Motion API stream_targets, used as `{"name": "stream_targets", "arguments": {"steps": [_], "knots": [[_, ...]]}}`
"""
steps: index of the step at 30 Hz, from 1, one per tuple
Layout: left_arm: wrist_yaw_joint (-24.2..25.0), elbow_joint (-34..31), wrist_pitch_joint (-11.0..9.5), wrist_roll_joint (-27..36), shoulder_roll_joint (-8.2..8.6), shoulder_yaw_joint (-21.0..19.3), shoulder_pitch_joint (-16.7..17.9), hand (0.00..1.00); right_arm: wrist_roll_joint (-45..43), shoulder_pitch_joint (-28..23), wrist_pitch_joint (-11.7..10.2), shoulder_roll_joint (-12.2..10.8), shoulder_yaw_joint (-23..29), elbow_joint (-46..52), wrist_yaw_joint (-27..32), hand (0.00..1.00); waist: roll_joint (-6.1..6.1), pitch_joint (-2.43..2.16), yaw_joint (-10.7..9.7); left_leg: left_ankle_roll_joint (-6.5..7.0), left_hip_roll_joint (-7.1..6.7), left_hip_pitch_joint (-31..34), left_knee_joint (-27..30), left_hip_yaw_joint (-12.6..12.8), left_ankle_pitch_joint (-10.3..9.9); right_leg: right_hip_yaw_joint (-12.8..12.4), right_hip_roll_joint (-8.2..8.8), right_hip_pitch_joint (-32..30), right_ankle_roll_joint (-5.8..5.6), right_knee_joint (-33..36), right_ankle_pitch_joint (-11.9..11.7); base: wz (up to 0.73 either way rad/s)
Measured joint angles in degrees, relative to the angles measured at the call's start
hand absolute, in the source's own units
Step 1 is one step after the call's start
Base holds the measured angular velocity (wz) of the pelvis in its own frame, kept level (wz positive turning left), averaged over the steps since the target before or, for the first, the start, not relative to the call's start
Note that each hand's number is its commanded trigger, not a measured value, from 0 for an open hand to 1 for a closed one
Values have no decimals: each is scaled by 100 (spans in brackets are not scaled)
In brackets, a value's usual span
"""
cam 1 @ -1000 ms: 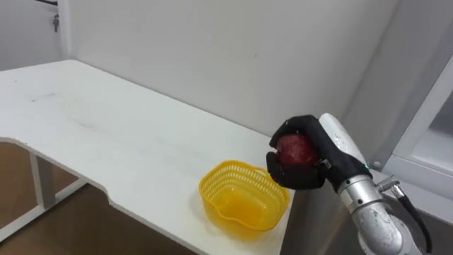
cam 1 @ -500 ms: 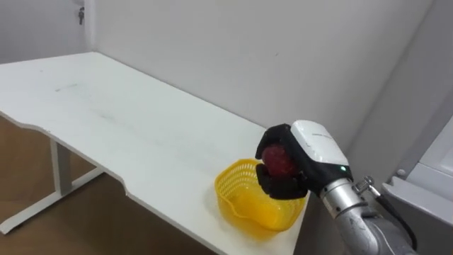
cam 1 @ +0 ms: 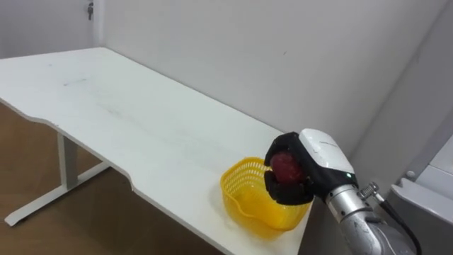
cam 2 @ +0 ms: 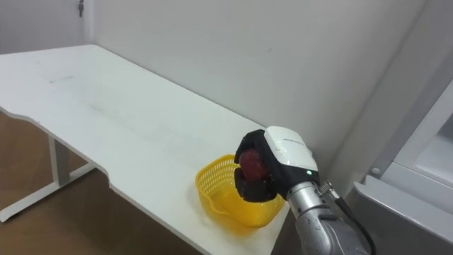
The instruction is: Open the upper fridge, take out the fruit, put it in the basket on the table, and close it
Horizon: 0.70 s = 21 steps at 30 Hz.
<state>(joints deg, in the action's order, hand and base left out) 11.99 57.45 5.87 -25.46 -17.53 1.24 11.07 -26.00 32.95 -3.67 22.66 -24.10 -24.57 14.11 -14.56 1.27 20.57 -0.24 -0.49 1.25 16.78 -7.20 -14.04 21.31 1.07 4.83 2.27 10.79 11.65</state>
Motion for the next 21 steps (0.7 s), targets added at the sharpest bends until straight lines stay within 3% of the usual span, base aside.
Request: {"name": "stream_targets", "arguments": {"steps": [10, 14, 21], "knots": [[7, 9, 0, -1, -3, 2, 120, 0, 375, 0, 1, 1, 0, -204, -59, 100, 8, 14, 1, 1, -2, 5, -13, -8, -1, -4, -1, -1, 0, -1, 0, 0], [18, 11, 12, 0, -5, 12, 116, 0, 529, 74, 13, 10, -1, -478, -60, 100, -32, 62, 7, 1, -2, 24, -11, -13, -1, -3, -1, -18, 0, 0, 0, 0], [109, 6, 66, 1, -12, 25, 82, 0, 573, 84, 82, 86, -4, -709, -60, 100, -107, 35, 29, 2, -9, 150, 81, -23, -2, 3, 1, -118, 1, 9, -1, 0]]}}
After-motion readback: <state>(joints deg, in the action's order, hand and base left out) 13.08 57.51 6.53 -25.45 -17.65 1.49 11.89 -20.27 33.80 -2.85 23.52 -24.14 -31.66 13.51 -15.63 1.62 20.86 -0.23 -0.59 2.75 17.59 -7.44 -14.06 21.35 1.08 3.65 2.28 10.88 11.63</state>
